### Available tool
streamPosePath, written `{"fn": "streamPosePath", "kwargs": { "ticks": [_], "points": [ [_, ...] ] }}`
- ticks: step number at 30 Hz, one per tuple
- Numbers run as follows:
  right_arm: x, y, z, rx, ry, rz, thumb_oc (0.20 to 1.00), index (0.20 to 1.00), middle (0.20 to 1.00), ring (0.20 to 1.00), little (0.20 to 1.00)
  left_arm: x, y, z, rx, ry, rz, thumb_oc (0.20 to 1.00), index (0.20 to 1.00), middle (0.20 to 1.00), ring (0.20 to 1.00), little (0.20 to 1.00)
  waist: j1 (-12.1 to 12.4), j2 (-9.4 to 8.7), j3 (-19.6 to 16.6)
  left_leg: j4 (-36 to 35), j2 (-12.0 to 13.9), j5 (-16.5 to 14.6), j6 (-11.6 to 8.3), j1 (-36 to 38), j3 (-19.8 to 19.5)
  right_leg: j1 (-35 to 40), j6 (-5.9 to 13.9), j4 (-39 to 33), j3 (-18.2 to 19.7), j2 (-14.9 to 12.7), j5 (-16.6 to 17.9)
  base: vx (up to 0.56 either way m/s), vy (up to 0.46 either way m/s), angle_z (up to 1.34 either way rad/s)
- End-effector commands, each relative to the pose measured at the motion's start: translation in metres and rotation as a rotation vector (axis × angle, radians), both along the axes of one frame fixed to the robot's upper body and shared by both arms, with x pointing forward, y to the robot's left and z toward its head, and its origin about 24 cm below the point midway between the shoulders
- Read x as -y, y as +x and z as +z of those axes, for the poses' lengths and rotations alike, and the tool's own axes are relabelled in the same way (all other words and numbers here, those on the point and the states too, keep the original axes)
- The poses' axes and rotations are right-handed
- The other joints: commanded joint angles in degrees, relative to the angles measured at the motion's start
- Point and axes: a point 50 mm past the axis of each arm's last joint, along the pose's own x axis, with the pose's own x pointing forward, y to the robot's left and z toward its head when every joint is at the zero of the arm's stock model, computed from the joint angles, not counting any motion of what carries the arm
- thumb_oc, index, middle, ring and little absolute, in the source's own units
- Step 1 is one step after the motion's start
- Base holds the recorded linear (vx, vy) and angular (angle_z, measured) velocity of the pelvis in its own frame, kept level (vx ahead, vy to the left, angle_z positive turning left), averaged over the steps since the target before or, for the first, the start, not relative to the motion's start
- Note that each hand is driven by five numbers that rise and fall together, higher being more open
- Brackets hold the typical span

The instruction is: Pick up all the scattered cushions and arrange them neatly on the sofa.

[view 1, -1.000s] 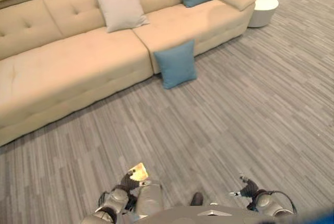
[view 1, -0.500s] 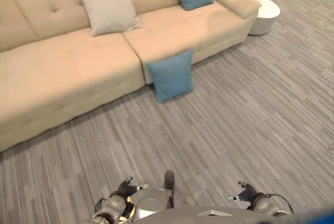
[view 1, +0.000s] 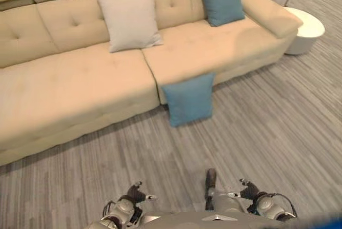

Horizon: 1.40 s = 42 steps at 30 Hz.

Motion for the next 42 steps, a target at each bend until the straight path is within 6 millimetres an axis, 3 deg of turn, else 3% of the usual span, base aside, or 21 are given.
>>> {"fn": "streamPosePath", "kwargs": {
  "ticks": [1,5,6,10,11,12,15,16,20,21,22,25,27,28,31,34,35,36,37,38,42],
  "points": [
    [0.021,0.029,0.015,0.108,-0.047,-0.009,1.0,1.0,1.0,1.0,1.0,0.005,0.02,0.005,0.057,-0.013,-0.029,1.0,1.0,1.0,1.0,1.0,0.2,-1.58,2.6,19.7,3.3,7.2,-3.94,-15.8,2.9,5.1,2.22,2.8,0.5,-0.4,-10.2,0.03,-0.171,0.35],
    [0.022,0.032,0.017,0.123,-0.047,-0.019,1.0,1.0,1.0,1.0,1.0,0.005,0.024,0.007,0.07,-0.013,-0.029,1.0,1.0,1.0,1.0,1.0,0.9,-2.31,4.0,27.5,5.0,7.8,-2.87,-21.2,6.4,8.4,0.5,1.3,-0.5,0.5,-11.9,0.11,-0.215,0.29],
    [0.024,0.028,0.016,0.116,-0.05,-0.031,1.0,1.0,1.0,1.0,1.0,0.006,0.023,0.006,0.065,-0.012,-0.037,1.0,1.0,1.0,1.0,1.0,1.3,-2.6,4.0,24.4,4.6,6.5,-2.42,-23.8,8.5,10.3,0.32,0.2,-1.2,1.0,-12.8,0.18,-0.084,0.33],
    [0.024,0.023,0.015,0.106,-0.051,-0.034,1.0,1.0,1.0,1.0,1.0,0.007,0.021,0.005,0.058,-0.01,-0.047,1.0,1.0,1.0,1.0,1.0,1.5,-2.47,3.6,14.1,1.8,4.7,-1.43,-23.9,10.2,11.5,1.15,-0.8,-1.5,1.6,-13.6,0.16,-0.021,0.2],
    [0.025,0.021,0.014,0.099,-0.053,-0.036,1.0,1.0,1.0,1.0,1.0,0.007,0.021,0.005,0.059,-0.012,-0.05,1.0,1.0,1.0,1.0,1.0,1.6,-2.2,3.3,10.1,1.1,5.7,-1.3,-24.3,11.2,12.0,1.31,-1.1,-1.7,2.2,-14.0,0.26,0.014,-0.05],
    [0.025,0.018,0.013,0.09,-0.052,-0.044,1.0,1.0,1.0,1.0,1.0,0.008,0.021,0.006,0.061,-0.013,-0.061,1.0,1.0,1.0,1.0,1.0,1.5,-1.41,2.9,5.3,1.9,9.7,-1.68,-26.2,15.6,13.6,1.34,-1.6,-2.0,3.7,-15.4,0.2,0.009,0.01],
    [0.022,0.018,0.012,0.09,-0.043,-0.039,1.0,1.0,1.0,1.0,1.0,0.006,0.017,0.005,0.05,-0.01,-0.05,1.0,1.0,1.0,1.0,1.0,1.7,-1.2,2.1,1.9,2.0,9.9,-1.22,-23.6,17.0,13.9,1.55,-1.1,-1.7,4.2,-16.2,0.2,0.067,0.08],
    [0.021,0.017,0.011,0.085,-0.042,-0.035,1.0,1.0,1.0,1.0,1.0,0.005,0.015,0.004,0.044,-0.012,-0.044,1.0,1.0,1.0,1.0,1.0,2.5,-1.36,1.7,1.9,0.8,9.4,-0.78,-23.1,15.2,14.4,1.96,-0.7,-1.3,4.1,-16.5,0.21,0.085,-0.31],
    [0.017,0.012,0.009,0.062,-0.033,-0.016,1.0,1.0,1.0,1.0,1.0,-0.001,0.007,0.002,0.017,-0.004,-0.011,1.0,1.0,1.0,1.0,1.0,3.1,-1.24,-0.4,-2.5,-0.4,8.1,1.15,-18.1,15.3,13.3,4.13,7.2,-3.4,2.0,-17.6,0.2,0.12,-0.17],
    [0.014,0.018,0.01,0.076,-0.025,-0.004,1.0,1.0,1.0,1.0,1.0,-0.004,0.008,0.003,0.021,0.002,-0.003,1.0,1.0,1.0,1.0,1.0,2.9,-0.86,0.0,-3.1,-0.6,7.2,2.21,-15.7,15.0,9.5,6.54,17.3,-4.7,-1.0,-15.7,0.09,0.14,-0.09],
    [0.014,0.022,0.011,0.084,-0.027,0.0,1.0,1.0,1.0,1.0,1.0,-0.005,0.011,0.004,0.03,0.006,-0.008,1.0,1.0,1.0,1.0,1.0,2.2,-0.24,0.7,-3.0,-0.2,7.0,2.73,-14.8,14.5,6.7,7.69,22.5,-5.0,-1.9,-13.2,0.08,0.141,-0.12],
    [0.012,0.025,0.012,0.095,-0.014,-0.012,1.0,1.0,1.0,1.0,1.0,-0.005,0.016,0.006,0.041,0.007,-0.016,1.0,1.0,1.0,1.0,1.0,1.4,0.25,1.0,-3.6,-0.4,6.2,2.95,-13.1,13.4,4.5,7.82,25.7,-5.8,-4.1,-12.7,0.12,0.035,0.4],
    [0.012,0.022,0.011,0.088,-0.013,-0.025,1.0,1.0,1.0,1.0,1.0,-0.006,0.02,0.007,0.054,0.008,-0.025,1.0,1.0,1.0,1.0,1.0,1.1,0.64,0.9,-4.9,0.0,5.3,2.44,-11.6,11.7,3.7,6.66,19.8,-8.0,-6.8,-12.9,0.16,-0.113,0.5],
    [0.012,0.024,0.012,0.091,-0.012,-0.026,1.0,1.0,1.0,1.0,1.0,-0.005,0.021,0.008,0.054,0.012,-0.038,1.0,1.0,1.0,1.0,1.0,0.8,0.46,0.9,-4.9,0.1,4.6,2.06,-11.0,10.7,3.2,6.79,14.5,-7.3,-8.4,-11.3,0.17,-0.164,0.41],
    [0.013,0.026,0.013,0.097,-0.015,-0.028,1.0,1.0,1.0,1.0,1.0,-0.007,0.019,0.007,0.046,0.022,-0.043,1.0,1.0,1.0,1.0,1.0,0.2,-0.22,1.4,-4.5,-0.1,3.4,1.41,-9.9,9.1,2.4,8.59,8.3,-3.1,-9.6,-7.0,0.14,-0.142,0.36],
    [0.013,0.028,0.013,0.101,-0.02,-0.015,1.0,1.0,1.0,1.0,1.0,-0.014,0.016,0.008,0.042,0.038,-0.018,1.0,1.0,1.0,1.0,1.0,0.4,-0.99,1.5,-3.9,0.4,2.6,0.42,-9.2,7.9,2.4,9.94,6.7,-2.1,-11.5,-4.1,0.11,-0.241,0.46],
    [0.012,0.027,0.013,0.098,-0.019,-0.01,1.0,1.0,1.0,1.0,1.0,-0.017,0.012,0.007,0.032,0.046,-0.009,1.0,1.0,1.0,1.0,1.0,0.7,-1.66,1.1,-3.7,0.8,2.5,-0.24,-9.2,7.5,3.3,10.28,6.2,-1.6,-11.4,-3.7,0.19,-0.598,0.35],
    [0.011,0.024,0.012,0.095,-0.018,0.006,1.0,1.0,1.0,1.0,1.0,-0.017,0.005,0.005,0.014,0.045,-0.001,1.0,1.0,1.0,1.0,1.0,1.2,-2.26,-0.4,-4.1,2.9,2.9,-2.02,-8.9,6.6,5.4,9.49,4.3,-2.2,-8.8,-6.6,0.16,-0.471,0.24],
    [0.011,0.024,0.012,0.095,-0.018,0.006,1.0,1.0,1.0,1.0,1.0,-0.017,0.005,0.005,0.014,0.045,-0.001,1.0,1.0,1.0,1.0,1.0,1.1,-2.23,-0.4,-4.0,3.0,2.8,-2.05,-8.9,6.5,5.5,9.46,4.2,-2.2,-8.8,-6.7,0.16,-0.507,0.17],
    [0.011,0.025,0.013,0.103,-0.016,0.01,1.0,1.0,1.0,1.0,1.0,-0.013,0.007,0.005,0.02,0.035,-0.015,1.0,1.0,1.0,1.0,1.0,0.9,-2.13,-0.7,-4.0,4.4,3.2,-3.03,-8.9,6.2,6.3,8.61,3.4,-2.1,-7.1,-7.9,0.04,-0.185,0.11],
    [0.012,0.029,0.015,0.133,-0.009,-0.003,1.0,1.0,1.0,1.0,1.0,-0.005,0.022,0.008,0.068,0.022,-0.052,1.0,1.0,1.0,1.0,1.0,0.2,-1.88,0.2,-2.5,7.3,4.8,-5.29,-11.0,6.2,7.6,6.88,2.1,-3.5,-4.8,-10.2,-0.02,-0.24,0.19]
  ]
}}
